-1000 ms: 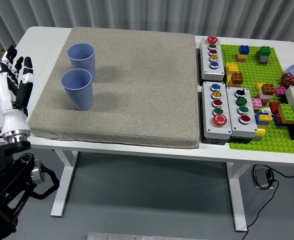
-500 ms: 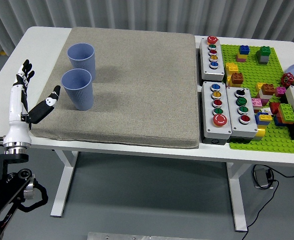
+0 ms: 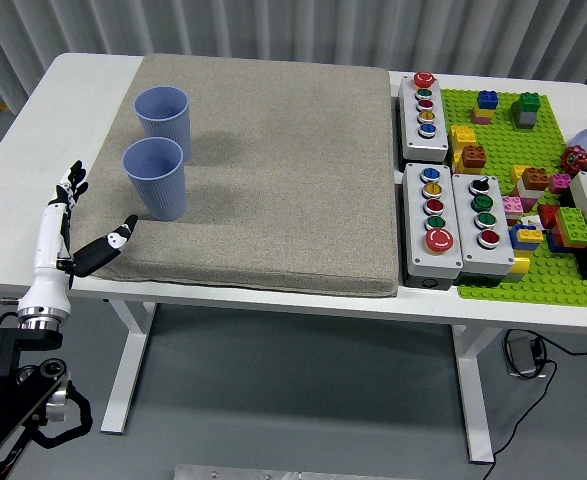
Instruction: Pick cup pour cup place
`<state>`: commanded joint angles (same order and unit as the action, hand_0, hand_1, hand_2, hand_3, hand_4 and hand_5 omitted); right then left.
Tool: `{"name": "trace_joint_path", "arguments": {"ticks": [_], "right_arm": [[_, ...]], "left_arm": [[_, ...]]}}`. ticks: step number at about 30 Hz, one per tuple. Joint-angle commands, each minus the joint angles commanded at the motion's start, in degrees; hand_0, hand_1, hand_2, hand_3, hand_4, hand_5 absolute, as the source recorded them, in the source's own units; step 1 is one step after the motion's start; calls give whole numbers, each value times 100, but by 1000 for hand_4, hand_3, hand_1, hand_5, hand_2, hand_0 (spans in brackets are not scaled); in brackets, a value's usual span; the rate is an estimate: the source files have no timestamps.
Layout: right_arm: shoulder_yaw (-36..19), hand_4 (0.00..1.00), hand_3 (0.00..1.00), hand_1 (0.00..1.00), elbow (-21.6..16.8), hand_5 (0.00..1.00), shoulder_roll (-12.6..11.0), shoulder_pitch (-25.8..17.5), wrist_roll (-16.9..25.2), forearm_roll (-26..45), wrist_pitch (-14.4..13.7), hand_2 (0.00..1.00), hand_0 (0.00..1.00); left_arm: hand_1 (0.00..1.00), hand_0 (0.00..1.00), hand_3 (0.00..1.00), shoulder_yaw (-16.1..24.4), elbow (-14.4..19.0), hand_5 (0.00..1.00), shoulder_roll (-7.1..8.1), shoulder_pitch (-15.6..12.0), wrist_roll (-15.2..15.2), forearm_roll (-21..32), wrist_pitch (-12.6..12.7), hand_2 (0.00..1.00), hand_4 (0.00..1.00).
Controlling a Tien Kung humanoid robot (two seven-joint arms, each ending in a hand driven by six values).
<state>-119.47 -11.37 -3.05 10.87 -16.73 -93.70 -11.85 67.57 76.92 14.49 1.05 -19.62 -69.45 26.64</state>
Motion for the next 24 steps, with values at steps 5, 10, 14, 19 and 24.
{"name": "trace_joint_path", "arguments": {"ticks": [5,10,14,19,24], "right_arm": [[12,2,593,604,-1,181,2,10,-2,23,-10,592,673],[45,2,592,605,2,180,3,15,3,86,-27,591,672],[52,2,592,604,3,178,4,14,2,101,-32,591,672],[71,2,592,604,3,178,7,15,0,131,-38,591,672],[94,2,593,604,-1,176,9,9,-10,153,-49,590,672]], "left_arm": [[964,987,998,-124,-159,144,-55,134,10,60,43,998,846],[964,989,998,-271,-413,184,-121,371,67,147,79,998,877],[965,986,998,-329,-554,205,-183,534,94,164,90,998,892],[965,986,998,-357,-709,205,-242,715,113,198,55,998,892],[964,982,998,-411,-818,212,-258,872,146,215,18,998,893]]}}
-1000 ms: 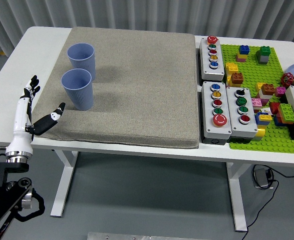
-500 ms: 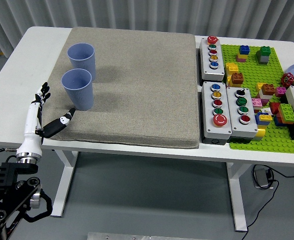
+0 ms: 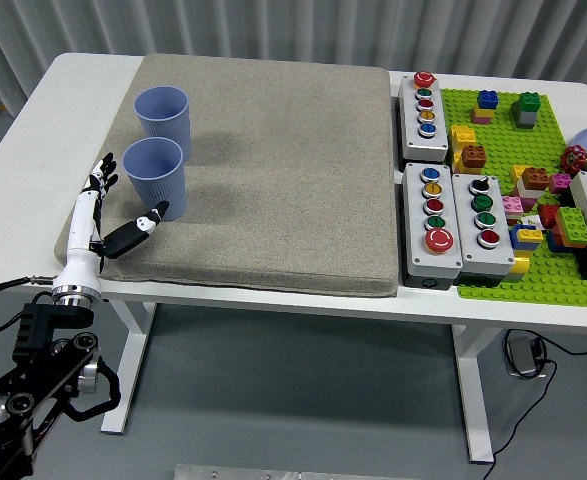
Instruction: Pick cup pour cup place
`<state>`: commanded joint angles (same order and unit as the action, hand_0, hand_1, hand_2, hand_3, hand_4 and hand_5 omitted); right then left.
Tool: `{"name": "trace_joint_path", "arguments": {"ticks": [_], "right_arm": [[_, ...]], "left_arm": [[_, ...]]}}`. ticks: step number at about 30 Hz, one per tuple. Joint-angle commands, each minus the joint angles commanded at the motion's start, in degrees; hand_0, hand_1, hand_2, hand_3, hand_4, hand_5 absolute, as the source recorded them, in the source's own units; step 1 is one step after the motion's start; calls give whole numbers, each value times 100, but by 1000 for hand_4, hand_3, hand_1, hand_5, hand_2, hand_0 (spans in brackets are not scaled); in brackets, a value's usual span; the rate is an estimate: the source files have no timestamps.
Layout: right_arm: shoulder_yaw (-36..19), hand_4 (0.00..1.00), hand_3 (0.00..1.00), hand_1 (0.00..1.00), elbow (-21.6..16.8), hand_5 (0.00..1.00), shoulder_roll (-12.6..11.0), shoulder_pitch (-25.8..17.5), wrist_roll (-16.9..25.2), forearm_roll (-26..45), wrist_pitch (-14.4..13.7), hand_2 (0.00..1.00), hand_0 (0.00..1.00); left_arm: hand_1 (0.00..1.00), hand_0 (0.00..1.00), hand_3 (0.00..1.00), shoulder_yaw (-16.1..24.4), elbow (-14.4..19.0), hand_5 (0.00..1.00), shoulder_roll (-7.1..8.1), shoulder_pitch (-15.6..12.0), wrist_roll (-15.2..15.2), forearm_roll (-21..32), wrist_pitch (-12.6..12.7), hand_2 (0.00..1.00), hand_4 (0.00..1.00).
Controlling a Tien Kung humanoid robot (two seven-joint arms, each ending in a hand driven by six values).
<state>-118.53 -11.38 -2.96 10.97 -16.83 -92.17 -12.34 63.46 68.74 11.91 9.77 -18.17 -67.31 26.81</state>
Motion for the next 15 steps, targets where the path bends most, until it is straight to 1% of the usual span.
{"name": "trace_joint_path", "arguments": {"ticks": [3,8,13,14,15], "right_arm": [[16,2,593,604,-2,176,1,-3,-4,24,-4,590,672],[26,2,593,604,-4,175,4,-9,-10,42,-8,590,672],[32,2,593,604,-6,175,5,-22,-20,42,-3,590,672],[34,2,593,604,-7,175,5,-25,-22,43,-4,590,673],[36,2,593,604,-6,175,4,-27,-24,35,-1,590,673]], "left_arm": [[962,980,998,-47,-79,228,-8,68,11,-11,-10,998,901],[963,979,998,-98,-392,223,-103,304,4,47,-22,998,895],[963,979,998,-65,-560,223,-167,410,1,82,-35,998,895],[964,980,998,-53,-588,257,-172,426,2,74,-47,998,919],[964,980,998,-46,-616,257,-168,446,11,69,-59,998,919]]}}
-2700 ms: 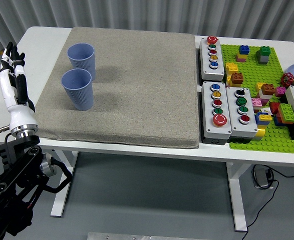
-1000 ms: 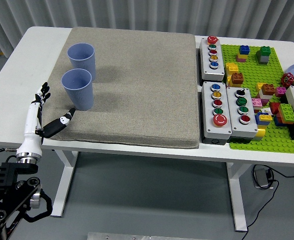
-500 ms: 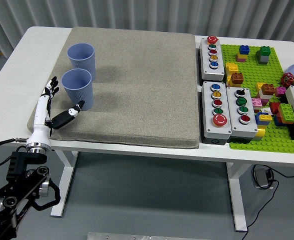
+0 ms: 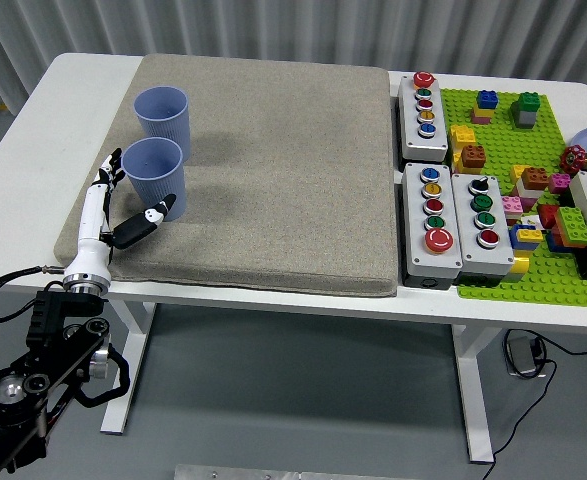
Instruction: Pick cup pour cup place
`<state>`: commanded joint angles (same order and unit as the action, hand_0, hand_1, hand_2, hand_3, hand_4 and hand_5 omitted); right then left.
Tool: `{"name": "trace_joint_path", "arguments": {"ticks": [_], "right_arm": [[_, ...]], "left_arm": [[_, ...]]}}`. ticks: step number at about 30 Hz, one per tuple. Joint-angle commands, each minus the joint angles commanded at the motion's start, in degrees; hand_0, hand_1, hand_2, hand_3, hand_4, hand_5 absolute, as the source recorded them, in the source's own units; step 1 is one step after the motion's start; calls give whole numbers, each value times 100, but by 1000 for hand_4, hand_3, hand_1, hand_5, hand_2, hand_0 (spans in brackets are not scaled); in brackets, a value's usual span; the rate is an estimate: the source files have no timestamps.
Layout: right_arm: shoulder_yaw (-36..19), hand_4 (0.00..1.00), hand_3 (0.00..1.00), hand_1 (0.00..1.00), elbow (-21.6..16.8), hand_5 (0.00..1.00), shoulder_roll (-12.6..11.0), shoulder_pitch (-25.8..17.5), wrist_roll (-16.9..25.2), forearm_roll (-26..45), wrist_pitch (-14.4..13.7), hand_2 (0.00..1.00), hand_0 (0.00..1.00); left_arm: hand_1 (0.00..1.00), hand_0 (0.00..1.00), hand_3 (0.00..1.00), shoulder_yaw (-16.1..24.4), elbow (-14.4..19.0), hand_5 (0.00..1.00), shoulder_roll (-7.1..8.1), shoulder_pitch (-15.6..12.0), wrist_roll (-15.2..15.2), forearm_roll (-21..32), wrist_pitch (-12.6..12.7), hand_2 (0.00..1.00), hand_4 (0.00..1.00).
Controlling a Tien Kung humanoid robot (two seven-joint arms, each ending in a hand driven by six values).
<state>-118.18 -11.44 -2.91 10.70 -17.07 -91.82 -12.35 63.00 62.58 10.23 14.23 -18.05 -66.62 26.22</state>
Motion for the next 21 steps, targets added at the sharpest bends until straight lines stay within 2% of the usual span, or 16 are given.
{"name": "trace_joint_path", "arguments": {"ticks": [9,21], "right_arm": [[11,2,593,604,6,175,-11,23,10,26,8,590,673],[25,2,593,604,12,174,-22,47,16,28,22,590,673]], "left_arm": [[967,980,998,-37,-46,272,19,101,40,-42,-52,998,927],[969,980,998,-79,-108,279,-31,190,60,-71,-56,998,932]]}}
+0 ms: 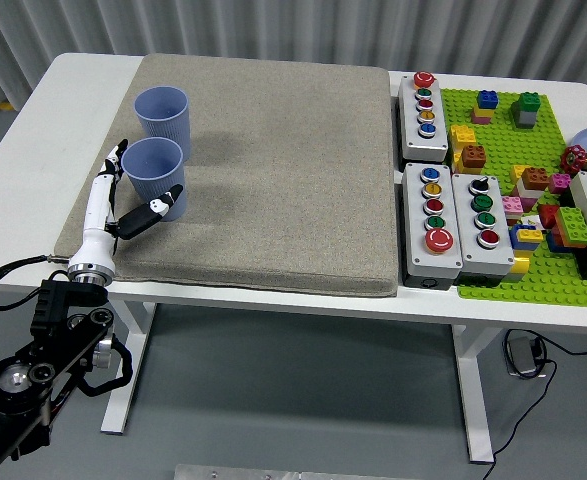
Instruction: Pick cup pour cup place
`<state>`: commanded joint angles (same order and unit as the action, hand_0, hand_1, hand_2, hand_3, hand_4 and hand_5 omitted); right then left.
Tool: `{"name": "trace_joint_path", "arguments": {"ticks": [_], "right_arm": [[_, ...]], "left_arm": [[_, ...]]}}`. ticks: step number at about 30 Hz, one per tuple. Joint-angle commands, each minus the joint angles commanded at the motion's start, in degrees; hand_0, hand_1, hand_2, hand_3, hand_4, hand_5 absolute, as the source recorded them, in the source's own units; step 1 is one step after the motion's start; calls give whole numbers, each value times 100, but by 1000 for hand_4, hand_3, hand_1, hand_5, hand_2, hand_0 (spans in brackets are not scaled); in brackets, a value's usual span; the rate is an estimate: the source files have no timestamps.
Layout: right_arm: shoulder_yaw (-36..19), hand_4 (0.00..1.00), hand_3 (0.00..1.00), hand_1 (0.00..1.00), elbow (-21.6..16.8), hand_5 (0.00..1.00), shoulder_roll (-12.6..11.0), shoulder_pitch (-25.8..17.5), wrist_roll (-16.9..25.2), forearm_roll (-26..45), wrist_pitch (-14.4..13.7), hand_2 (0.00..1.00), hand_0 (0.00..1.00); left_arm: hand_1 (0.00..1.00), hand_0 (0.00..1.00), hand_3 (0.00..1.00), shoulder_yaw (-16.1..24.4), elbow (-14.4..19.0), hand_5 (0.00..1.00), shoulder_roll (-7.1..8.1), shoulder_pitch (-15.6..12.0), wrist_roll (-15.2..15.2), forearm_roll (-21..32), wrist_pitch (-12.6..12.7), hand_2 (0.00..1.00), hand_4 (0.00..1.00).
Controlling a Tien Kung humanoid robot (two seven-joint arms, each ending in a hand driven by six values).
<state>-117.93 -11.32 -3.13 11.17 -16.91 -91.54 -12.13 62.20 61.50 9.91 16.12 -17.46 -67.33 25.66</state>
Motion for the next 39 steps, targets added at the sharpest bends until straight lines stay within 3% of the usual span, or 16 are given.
{"name": "trace_joint_path", "arguments": {"ticks": [13,14,26,39], "right_arm": [[29,2,592,603,4,174,-9,31,7,38,-2,589,673],[30,2,592,604,4,170,-10,32,7,40,-2,590,673],[26,2,592,603,2,169,-11,40,10,34,-6,587,673],[29,2,592,604,0,168,-15,30,0,30,5,587,674]], "left_arm": [[963,977,998,-65,-158,288,-20,121,25,20,47,998,936],[915,928,998,-71,-159,292,-19,126,27,32,53,998,937],[891,872,998,-169,-294,303,-40,239,11,241,71,998,941],[875,866,998,-270,-319,307,-41,289,28,263,67,998,938]]}}
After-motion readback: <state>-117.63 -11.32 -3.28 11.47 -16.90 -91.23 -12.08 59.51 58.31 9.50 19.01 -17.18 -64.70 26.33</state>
